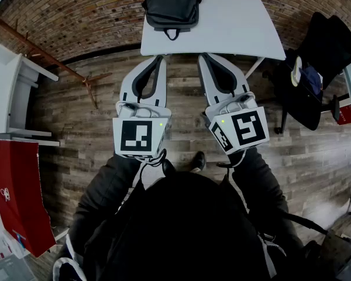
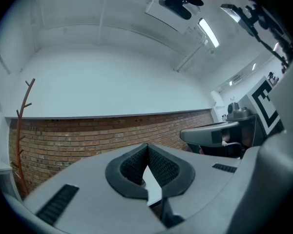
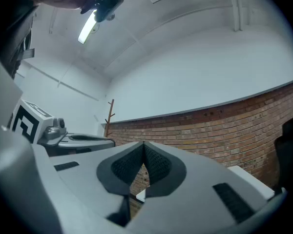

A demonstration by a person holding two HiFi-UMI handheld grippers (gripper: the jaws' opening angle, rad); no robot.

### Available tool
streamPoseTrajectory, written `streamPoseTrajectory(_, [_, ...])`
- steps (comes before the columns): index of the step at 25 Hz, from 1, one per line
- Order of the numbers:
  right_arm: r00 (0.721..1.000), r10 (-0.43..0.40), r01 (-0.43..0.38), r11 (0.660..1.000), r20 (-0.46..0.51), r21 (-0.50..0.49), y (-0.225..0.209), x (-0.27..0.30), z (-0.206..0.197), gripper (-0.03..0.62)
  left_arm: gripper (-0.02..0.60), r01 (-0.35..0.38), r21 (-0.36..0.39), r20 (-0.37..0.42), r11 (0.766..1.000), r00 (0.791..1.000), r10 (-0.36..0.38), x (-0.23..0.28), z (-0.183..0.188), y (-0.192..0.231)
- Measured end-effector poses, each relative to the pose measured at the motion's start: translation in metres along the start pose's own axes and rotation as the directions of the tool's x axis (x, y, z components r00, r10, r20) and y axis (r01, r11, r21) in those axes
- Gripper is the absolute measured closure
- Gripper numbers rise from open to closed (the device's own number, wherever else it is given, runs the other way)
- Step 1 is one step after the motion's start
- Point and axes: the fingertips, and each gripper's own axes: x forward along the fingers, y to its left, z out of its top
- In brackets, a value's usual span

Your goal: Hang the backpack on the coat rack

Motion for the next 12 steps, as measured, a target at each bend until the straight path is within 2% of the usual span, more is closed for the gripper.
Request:
streamPoseTrajectory(5, [1.000, 0.008, -0.008, 1.000, 0.002, 0.007, -0.016, -0.003, -0.004, 0.588, 0.572, -0.019, -0.032, -0.009, 0.999, 1.000, 0.019, 0.013, -0.001, -0.011])
streamPoseTrajectory(12, [0.999, 0.039, -0.039, 0.999, -0.002, 0.030, -0.045, -0.009, -0.015, 0.588, 0.572, -0.049, -0.033, -0.021, 0.998, 0.999, 0.048, 0.034, -0.007, -0.033])
